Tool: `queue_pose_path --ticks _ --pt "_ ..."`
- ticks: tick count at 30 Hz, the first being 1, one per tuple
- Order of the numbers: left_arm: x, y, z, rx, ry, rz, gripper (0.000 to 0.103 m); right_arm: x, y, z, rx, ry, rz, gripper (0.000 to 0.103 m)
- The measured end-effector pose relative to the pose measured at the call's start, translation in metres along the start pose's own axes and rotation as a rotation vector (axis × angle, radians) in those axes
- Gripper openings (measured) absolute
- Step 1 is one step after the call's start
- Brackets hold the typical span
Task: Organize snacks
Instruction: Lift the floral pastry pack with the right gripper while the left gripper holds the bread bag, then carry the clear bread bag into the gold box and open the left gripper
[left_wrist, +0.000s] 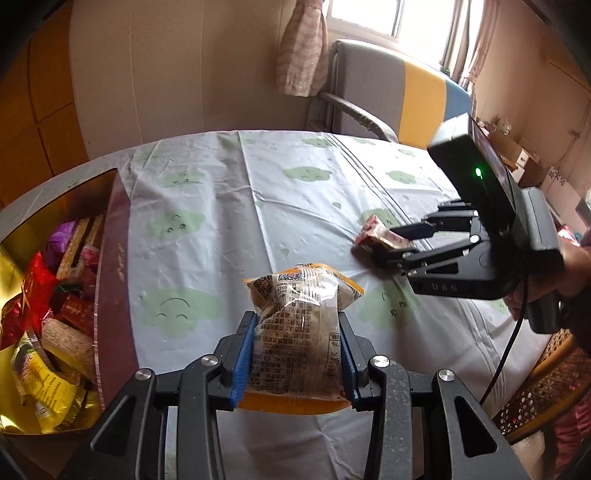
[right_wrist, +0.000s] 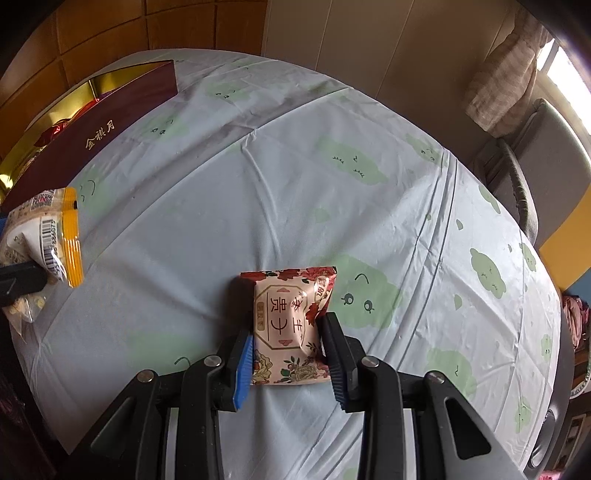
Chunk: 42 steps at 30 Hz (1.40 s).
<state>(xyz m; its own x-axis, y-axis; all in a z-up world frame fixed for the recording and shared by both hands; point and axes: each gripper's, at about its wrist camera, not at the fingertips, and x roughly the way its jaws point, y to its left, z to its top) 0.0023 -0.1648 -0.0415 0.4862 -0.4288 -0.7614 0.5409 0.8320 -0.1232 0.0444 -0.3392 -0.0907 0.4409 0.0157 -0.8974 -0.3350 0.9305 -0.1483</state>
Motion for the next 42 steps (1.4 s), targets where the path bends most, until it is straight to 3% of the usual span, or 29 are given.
queue_pose_path --ticks 14,21,26,33,37,42 --pt "-0.038 0.042 0.012 -0.11 -0.065 0.035 0.041 -0.002 0.002 0.001 -0.012 -0.003 -0.009 0.035" --pt "-0.076 0.105 0.013 -0.241 -0.136 0.127 0.041 -0.003 0.003 0.001 -0.016 -0.004 -0.016 0.035" --pt "-0.103 0.166 -0.006 -0.372 -0.157 0.249 0.041 -0.003 0.003 0.002 -0.021 -0.006 -0.022 0.035" --pt "-0.121 0.232 -0.053 -0.568 -0.115 0.37 0.041 -0.003 0.004 0.002 -0.022 -0.008 -0.029 0.035" --pt "-0.127 0.262 -0.072 -0.695 -0.105 0.382 0.041 -0.003 0.004 0.002 -0.022 -0.008 -0.029 0.035" --pt "-0.122 0.27 -0.07 -0.721 -0.097 0.376 0.041 -0.003 0.005 0.001 -0.021 -0.009 -0.032 0.035"
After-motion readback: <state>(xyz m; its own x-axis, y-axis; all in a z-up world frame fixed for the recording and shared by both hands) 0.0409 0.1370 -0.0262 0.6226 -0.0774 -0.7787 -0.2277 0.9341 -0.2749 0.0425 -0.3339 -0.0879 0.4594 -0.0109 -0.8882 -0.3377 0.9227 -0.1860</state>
